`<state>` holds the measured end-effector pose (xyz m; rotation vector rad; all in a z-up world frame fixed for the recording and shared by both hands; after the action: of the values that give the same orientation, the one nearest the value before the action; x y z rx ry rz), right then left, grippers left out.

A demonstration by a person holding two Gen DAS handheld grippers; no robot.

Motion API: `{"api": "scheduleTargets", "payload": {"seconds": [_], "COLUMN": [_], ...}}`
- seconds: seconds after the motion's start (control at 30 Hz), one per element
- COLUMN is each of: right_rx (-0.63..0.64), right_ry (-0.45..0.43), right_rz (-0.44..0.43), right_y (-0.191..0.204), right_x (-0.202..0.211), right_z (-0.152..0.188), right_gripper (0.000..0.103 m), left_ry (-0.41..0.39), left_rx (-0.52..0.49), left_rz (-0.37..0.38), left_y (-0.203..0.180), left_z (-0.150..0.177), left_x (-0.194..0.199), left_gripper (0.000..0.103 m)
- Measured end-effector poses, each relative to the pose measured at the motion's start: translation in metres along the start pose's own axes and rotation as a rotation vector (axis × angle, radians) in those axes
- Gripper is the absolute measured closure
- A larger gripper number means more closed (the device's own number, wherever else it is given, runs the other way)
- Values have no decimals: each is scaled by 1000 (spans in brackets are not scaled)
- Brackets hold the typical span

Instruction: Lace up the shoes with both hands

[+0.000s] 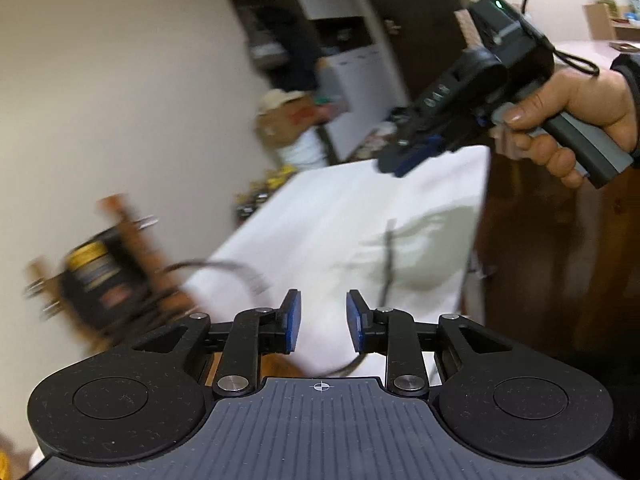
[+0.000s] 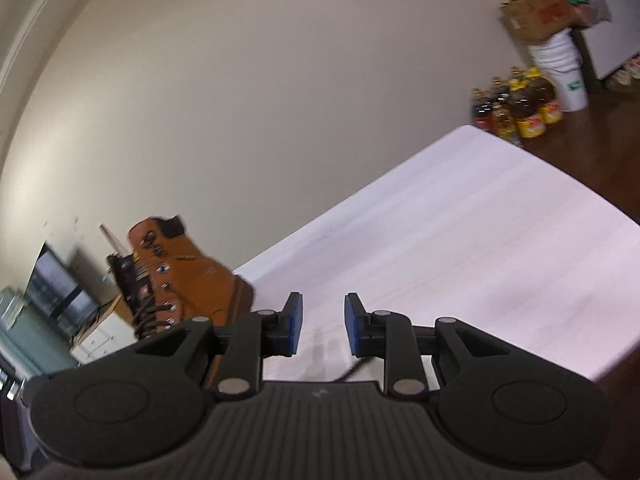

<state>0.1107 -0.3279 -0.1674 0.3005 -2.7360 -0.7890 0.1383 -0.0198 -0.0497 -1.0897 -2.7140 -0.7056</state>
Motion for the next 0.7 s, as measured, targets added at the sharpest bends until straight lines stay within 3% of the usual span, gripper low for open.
{"api": "scheduleTargets", "payload": {"seconds": [0.13,0.2,0.3,0.37,0.5,0.6,0.7], "right_rx": [-18,-23,-31,-45,-67,-84,-99], "right_ry": [-26,-39,-55,-63,-72,-69,-55], "right_rz": [6,12,20,21,26,23,14], "right_y": [-8,-12,-19,-24,-34,-39,-40], "right_x": [10,16,23,26,29,29,28], "right_z": [-3,-5,-8,-11,-12,-11,-8], "right_gripper": [76,76,75,75,75,75,75], "left_ry": [50,112,158,178,212,214,148], "left_rx": [42,76,90,88,91,96,149], "left_rz": [77,107,120,124,128,121,58], "left_y": [-13,-16,-17,-17,-17,-15,-7], "left_z": [-6,-7,-6,-5,-3,-3,-7], "left_x": [-50,-78,-102,-110,-119,-122,-109], "left_gripper": [74,74,75,78,99,101,101]}}
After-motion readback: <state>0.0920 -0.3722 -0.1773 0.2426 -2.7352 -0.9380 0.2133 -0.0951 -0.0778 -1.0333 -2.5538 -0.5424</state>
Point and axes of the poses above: each gripper's, at about its wrist camera, not at the fingertips, and x roughly against the way its jaws point, y to its left, z to its underside, the point moved 1 cm from there along -x, roughly the way its jaws point, and after that the axes turned 14 degrees about -y, right-handed, at the moved point
